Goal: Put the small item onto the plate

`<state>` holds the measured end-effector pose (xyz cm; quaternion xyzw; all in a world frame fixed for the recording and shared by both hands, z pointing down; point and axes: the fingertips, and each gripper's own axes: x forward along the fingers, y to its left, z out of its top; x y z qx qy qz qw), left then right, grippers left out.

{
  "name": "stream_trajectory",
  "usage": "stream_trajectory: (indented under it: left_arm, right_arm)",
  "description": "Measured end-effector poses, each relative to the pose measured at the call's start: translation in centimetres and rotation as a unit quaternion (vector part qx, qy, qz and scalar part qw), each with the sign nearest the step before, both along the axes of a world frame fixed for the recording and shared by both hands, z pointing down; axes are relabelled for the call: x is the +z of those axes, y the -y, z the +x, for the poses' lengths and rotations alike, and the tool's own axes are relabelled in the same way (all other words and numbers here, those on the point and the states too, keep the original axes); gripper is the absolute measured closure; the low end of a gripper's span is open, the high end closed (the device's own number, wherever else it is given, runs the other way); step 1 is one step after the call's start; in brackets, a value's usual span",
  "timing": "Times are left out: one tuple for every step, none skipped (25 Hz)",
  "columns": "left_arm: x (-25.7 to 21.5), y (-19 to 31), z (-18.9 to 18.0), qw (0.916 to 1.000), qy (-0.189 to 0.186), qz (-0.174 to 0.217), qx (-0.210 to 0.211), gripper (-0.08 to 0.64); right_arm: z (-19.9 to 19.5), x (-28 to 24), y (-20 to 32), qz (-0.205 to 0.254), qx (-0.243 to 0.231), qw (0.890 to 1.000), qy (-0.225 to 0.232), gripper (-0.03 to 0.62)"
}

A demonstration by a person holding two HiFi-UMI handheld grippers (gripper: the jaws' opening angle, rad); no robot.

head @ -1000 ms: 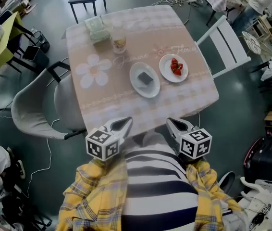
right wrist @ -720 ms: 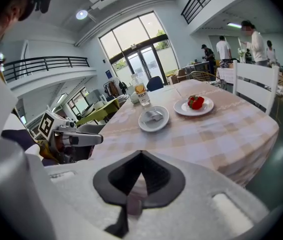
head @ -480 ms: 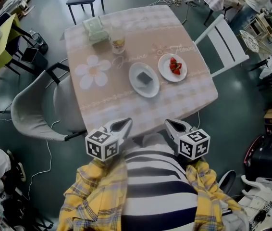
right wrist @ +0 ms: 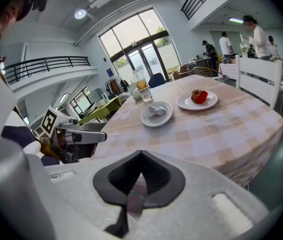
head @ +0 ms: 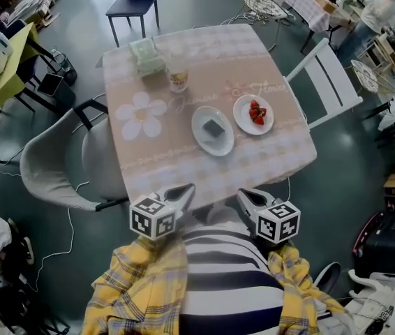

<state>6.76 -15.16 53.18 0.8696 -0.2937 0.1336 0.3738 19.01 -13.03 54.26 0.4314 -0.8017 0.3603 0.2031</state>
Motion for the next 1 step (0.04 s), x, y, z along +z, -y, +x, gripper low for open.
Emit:
stream_trajectory:
  left_arm:
    - [-0.03,0.0,0.0,1.0,0.001,0.0,0.0,0.56]
  right_arm:
    - [-0.09,-0.01,-0.03,0.0,-0.002,1.0,0.0,0.591]
